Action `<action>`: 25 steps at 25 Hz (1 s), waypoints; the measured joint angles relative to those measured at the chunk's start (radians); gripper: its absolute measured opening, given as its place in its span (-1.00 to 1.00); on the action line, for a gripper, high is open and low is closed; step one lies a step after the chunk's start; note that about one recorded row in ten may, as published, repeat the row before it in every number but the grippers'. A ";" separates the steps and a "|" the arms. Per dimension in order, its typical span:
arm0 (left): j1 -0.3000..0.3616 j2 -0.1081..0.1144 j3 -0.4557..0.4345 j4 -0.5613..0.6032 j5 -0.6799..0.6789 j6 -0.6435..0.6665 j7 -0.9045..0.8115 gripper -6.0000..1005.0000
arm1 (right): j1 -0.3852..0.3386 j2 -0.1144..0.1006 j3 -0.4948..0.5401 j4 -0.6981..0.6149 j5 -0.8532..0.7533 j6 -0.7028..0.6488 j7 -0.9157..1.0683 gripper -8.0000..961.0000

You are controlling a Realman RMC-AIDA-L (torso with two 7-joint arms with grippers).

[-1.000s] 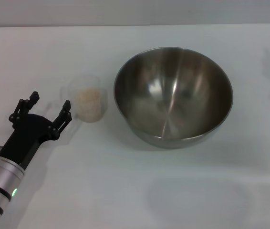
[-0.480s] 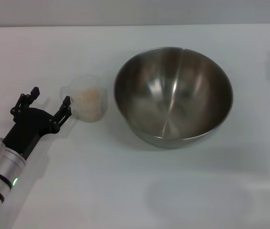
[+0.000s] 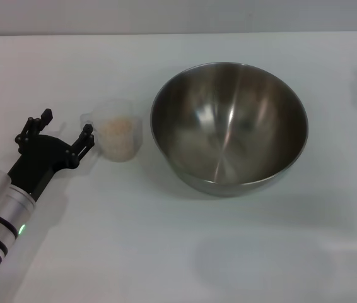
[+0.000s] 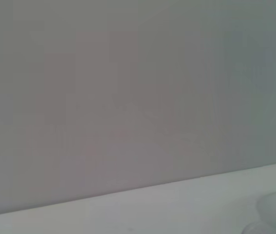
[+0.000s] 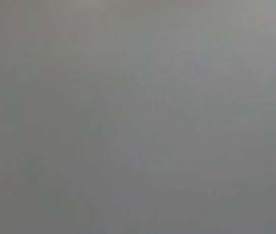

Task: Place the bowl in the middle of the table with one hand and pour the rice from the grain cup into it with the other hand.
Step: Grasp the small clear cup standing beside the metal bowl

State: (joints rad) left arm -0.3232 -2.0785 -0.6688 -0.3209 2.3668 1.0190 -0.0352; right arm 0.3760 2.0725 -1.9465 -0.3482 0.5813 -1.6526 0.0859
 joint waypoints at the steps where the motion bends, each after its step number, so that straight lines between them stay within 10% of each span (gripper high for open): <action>1: -0.004 0.000 -0.001 0.001 0.000 -0.006 0.000 0.58 | 0.001 0.000 0.000 0.000 0.000 0.002 0.000 0.06; 18: -0.031 0.000 -0.052 0.002 0.000 -0.061 0.000 0.58 | 0.009 -0.001 -0.003 0.000 0.000 0.005 0.000 0.07; 25: -0.033 0.000 -0.052 -0.012 0.000 -0.066 0.000 0.00 | 0.009 -0.001 -0.005 0.000 0.000 0.005 0.000 0.08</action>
State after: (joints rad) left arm -0.3559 -2.0785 -0.7206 -0.3333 2.3669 0.9526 -0.0354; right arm 0.3850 2.0711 -1.9512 -0.3482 0.5814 -1.6474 0.0859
